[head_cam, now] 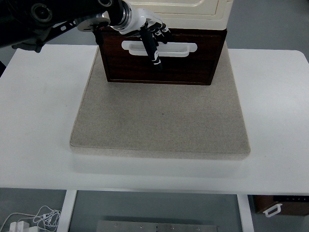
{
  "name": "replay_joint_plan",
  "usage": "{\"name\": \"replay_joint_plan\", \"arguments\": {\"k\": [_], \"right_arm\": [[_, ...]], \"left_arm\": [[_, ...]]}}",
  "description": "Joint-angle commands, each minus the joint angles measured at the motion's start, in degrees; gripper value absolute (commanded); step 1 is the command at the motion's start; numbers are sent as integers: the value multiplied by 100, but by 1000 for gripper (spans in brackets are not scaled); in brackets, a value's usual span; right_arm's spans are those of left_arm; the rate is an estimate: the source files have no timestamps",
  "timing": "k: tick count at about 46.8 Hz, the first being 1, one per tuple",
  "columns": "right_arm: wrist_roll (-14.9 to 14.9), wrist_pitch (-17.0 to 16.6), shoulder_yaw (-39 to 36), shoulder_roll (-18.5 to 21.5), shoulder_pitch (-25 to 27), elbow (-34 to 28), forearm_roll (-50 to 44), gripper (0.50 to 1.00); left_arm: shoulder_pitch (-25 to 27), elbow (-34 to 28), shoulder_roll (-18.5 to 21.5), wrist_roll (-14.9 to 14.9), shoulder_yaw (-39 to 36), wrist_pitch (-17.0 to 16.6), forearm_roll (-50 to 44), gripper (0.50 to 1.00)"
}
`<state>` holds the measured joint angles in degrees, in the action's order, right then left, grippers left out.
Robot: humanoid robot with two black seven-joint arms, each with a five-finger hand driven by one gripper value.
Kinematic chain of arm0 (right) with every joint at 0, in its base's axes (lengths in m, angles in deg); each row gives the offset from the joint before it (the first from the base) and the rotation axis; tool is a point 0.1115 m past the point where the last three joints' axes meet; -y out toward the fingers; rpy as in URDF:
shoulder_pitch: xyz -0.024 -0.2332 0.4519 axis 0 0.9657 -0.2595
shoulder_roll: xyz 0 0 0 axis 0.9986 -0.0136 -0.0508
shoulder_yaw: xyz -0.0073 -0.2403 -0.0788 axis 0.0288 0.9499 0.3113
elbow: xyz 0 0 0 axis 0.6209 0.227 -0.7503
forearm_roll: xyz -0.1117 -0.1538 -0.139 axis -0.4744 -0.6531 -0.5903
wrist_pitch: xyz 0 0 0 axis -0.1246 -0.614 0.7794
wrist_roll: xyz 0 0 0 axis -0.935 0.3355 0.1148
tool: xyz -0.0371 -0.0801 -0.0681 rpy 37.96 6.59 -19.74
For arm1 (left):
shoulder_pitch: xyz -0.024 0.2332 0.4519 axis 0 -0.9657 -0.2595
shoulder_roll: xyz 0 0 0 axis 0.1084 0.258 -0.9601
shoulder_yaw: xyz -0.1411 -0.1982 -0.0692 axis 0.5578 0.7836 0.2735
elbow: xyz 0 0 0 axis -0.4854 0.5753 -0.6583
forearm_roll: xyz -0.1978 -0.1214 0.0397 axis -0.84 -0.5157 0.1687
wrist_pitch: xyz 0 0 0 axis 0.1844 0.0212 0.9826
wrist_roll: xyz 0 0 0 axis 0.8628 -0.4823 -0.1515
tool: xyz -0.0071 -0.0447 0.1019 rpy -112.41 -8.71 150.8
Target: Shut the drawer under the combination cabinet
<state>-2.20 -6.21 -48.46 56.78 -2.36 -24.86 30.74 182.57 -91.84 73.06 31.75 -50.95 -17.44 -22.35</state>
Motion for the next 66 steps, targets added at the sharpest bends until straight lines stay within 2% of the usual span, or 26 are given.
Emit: {"name": "replay_joint_plan", "arguments": {"k": [1,11,19,22,30,34,37,45,52,59,66], "right_arm": [[0,0,0,0,5,0,0,952],[0,0,0,0,5,0,0,952],[0,0,0,0,5,0,0,952],[0,0,0,0,-4,0,0,952],[0,0,0,0,5,0,0,952],[0,0,0,0,5,0,0,952],[0,0,0,0,5,0,0,952],[0,0,0,0,5,0,0,952],[0,0,0,0,5,0,0,952],[0,0,0,0,-4,0,0,952],[0,0,0,0,5,0,0,952]], "left_arm": [[-9,27,4,-1,0,7,11,1000],[17,-43,21,8,123,60,-7,1000],[70,-104,109,70,799,595,-25,1000],[70,-104,162,78,1238,850,-33,1000],[-9,-25,285,79,2767,1826,-77,1000],[-176,71,276,114,3558,2011,-86,1000],[-317,89,232,131,4304,2029,-86,1000],[-572,106,48,228,5870,1959,-77,1000],[-502,440,74,693,6706,1704,-60,1000],[-300,958,276,1326,6988,958,-16,1000],[-229,1459,689,2169,6979,219,-69,1000]]}}
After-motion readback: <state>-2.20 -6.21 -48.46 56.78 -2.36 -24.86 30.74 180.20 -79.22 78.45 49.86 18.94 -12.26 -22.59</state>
